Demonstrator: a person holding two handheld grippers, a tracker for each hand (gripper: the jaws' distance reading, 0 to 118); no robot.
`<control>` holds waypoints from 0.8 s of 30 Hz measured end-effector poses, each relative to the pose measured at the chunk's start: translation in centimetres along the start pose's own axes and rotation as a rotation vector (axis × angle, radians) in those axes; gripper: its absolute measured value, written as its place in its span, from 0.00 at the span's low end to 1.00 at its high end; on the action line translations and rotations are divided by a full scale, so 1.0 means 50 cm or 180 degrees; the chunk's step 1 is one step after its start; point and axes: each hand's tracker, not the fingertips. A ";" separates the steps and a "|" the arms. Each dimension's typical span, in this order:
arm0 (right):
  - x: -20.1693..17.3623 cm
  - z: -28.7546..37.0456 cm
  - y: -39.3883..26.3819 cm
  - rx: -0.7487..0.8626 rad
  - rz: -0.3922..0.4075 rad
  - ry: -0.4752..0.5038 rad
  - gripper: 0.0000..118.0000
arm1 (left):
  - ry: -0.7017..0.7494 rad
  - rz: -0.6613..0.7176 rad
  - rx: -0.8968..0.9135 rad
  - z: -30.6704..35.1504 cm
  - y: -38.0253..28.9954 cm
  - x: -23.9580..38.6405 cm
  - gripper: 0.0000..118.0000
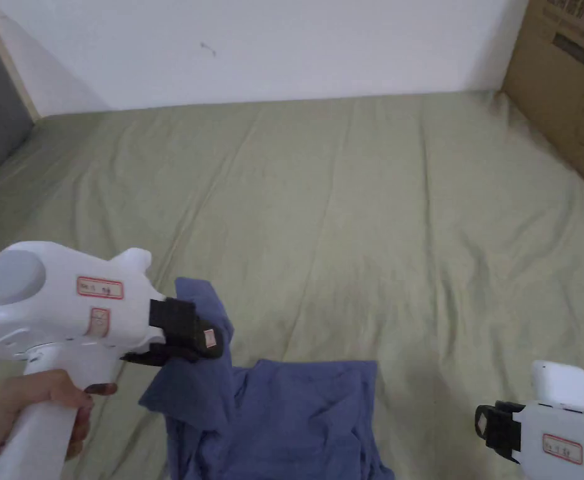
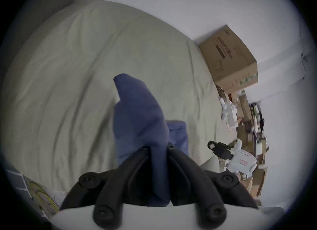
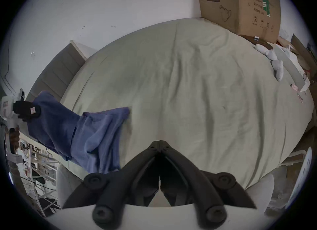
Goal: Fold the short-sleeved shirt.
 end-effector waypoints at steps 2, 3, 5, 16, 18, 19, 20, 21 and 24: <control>0.026 0.008 -0.005 0.0019 -0.0118 0.0017 0.00 | 0.0020 -0.0130 -0.0174 -0.067 -0.001 0.043 0.07; 0.036 0.011 -0.007 0.0028 -0.0156 0.0012 0.00 | 0.0048 -0.0163 -0.0260 -0.095 -0.004 0.059 0.07; 0.054 0.017 -0.012 0.0041 -0.0229 -0.0014 0.00 | 0.0074 -0.0262 -0.0456 -0.161 -0.015 0.091 0.07; 0.104 0.031 -0.018 0.0081 -0.0468 -0.0087 0.00 | -0.0087 -0.0316 -0.0530 -0.247 -0.028 0.130 0.91; 0.102 0.032 -0.016 0.0098 -0.0461 -0.0073 0.00 | -0.0129 -0.0264 -0.0280 -0.203 -0.024 0.115 0.90; 0.099 0.030 -0.014 0.0106 -0.0453 -0.0071 0.00 | -0.0132 -0.0235 -0.0175 -0.186 -0.026 0.096 0.86; 0.096 0.029 -0.012 0.0104 -0.0444 -0.0061 0.00 | -0.0038 -0.0214 -0.0135 -0.172 -0.029 0.075 0.71; 0.093 0.027 -0.012 0.0099 -0.0429 -0.0039 0.00 | 0.0085 -0.0200 -0.0142 -0.170 -0.032 0.057 0.49; 0.082 0.013 -0.006 0.0013 -0.0318 -0.0028 0.00 | 0.0380 -0.0052 -0.0209 -0.180 -0.053 0.015 0.01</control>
